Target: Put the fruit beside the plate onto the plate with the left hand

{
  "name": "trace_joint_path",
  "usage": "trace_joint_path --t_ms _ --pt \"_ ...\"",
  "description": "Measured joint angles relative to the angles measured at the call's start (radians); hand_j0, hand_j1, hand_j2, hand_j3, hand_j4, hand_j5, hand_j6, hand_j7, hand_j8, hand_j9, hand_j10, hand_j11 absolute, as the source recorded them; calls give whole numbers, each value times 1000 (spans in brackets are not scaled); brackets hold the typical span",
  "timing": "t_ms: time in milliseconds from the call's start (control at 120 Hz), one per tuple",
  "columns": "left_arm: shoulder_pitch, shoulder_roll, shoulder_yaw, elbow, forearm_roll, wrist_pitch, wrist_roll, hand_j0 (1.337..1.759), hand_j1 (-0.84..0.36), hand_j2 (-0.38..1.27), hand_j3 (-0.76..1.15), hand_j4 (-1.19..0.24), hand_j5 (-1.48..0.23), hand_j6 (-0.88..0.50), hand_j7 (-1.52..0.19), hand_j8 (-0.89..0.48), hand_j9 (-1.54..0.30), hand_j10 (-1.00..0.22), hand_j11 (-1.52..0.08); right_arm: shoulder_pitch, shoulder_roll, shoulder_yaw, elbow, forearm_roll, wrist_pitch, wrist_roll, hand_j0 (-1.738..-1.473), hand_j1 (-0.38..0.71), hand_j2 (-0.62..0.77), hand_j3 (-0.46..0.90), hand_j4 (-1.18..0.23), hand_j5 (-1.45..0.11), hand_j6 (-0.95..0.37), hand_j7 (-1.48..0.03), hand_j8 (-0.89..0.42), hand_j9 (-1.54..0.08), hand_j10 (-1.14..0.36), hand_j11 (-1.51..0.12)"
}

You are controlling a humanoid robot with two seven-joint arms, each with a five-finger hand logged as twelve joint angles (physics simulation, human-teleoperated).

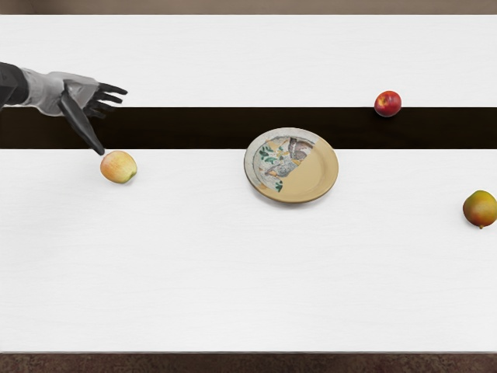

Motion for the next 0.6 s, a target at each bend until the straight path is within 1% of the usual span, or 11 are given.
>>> trace_joint_path --t_ms 117,250,308,367,400,433,483,558,600 --pt "4 7 -5 0 2 0 0 1658 349 0 0 -2 0 -2 0 -2 0 -1 0 -1 0 0 0 0 1 0 -1658 -324 -4 0 -20 -26 -20 -26 -20 -26 -20 -26" --pt "16 7 -45 0 3 0 0 1658 349 0 0 -2 0 -2 0 -2 0 -1 0 -16 0 0 -2 0 1 0 -1658 -324 -4 0 -20 -26 -20 -26 -20 -26 -20 -26" --pt "41 0 -51 -1 5 0 0 1658 349 0 0 -2 0 -2 0 -2 0 -1 0 -18 0 0 -3 0 1 0 -1658 -324 -4 0 -20 -26 -20 -26 -20 -26 -20 -26" --pt "45 5 -55 -1 18 1 0 1658 349 0 0 -2 0 -2 0 -2 0 -1 0 -19 0 0 -3 0 1 0 -1658 -325 -4 0 -20 -26 -20 -26 -20 -26 -20 -26" --pt "48 7 -55 -2 23 10 0 1658 349 0 0 -2 0 -2 0 -2 0 -1 0 -20 0 0 -3 0 1 0 -1658 -324 -4 0 -20 -26 -20 -26 -20 -26 -20 -26" --pt "69 10 -54 -3 27 29 0 1658 349 0 0 -2 0 -2 0 -2 0 -1 0 -20 0 0 -3 0 1 0 -1658 -325 -4 0 -20 -26 -20 -26 -20 -26 -20 -26" --pt "72 10 -45 -7 31 64 -2 1658 349 0 0 -2 -1 -2 0 -2 0 -1 0 -20 0 0 -3 0 1 0 -1658 -324 -4 0 -20 -26 -20 -26 -20 -26 -20 -26" --pt "69 20 -19 -60 34 180 -5 1658 348 1 0 -3 -2 -4 -2 -3 -2 -3 -2 -21 0 0 -3 0 1 0 -1658 -324 -4 0 -20 -26 -20 -26 -20 -26 -20 -26" --pt "56 27 2 -130 38 298 -6 1658 347 1 0 -4 -3 -4 -3 -4 -3 -3 -3 -21 0 0 -3 0 1 0 -1658 -324 -4 0 -20 -26 -20 -26 -20 -26 -20 -26"
